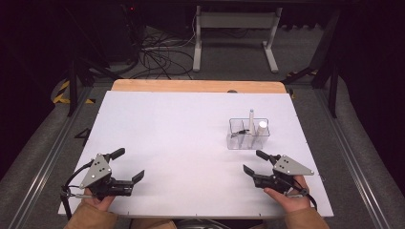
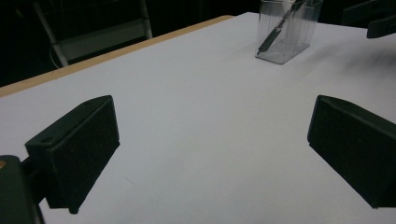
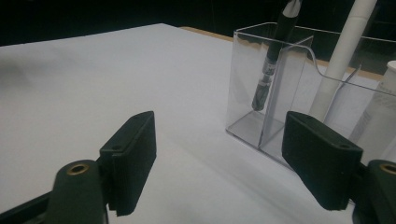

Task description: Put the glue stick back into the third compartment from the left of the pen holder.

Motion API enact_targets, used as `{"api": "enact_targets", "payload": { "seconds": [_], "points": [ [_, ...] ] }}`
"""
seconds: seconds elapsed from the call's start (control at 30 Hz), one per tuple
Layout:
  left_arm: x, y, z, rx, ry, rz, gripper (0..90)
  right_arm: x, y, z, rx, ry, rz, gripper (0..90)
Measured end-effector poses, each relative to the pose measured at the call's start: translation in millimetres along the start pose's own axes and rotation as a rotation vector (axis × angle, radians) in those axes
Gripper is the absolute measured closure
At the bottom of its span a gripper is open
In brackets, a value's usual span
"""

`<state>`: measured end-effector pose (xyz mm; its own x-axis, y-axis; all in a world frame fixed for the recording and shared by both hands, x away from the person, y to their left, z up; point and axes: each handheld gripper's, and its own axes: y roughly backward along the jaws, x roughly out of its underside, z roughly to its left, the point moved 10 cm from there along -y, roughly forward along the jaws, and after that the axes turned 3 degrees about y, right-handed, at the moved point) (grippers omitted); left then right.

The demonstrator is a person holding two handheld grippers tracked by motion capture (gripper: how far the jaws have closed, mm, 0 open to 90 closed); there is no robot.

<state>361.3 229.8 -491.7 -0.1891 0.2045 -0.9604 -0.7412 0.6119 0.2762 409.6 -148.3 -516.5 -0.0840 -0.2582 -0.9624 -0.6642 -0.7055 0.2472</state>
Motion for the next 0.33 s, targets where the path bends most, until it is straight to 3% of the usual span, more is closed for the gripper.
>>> {"api": "enact_targets", "payload": {
  "seconds": [0.33],
  "points": [
    [2.4,-1.1,0.1,0.004,0.003,0.011,3.0,0.5,-0.2,-2.6,0.007,-0.031,0.01,26.2]
  ]
}}
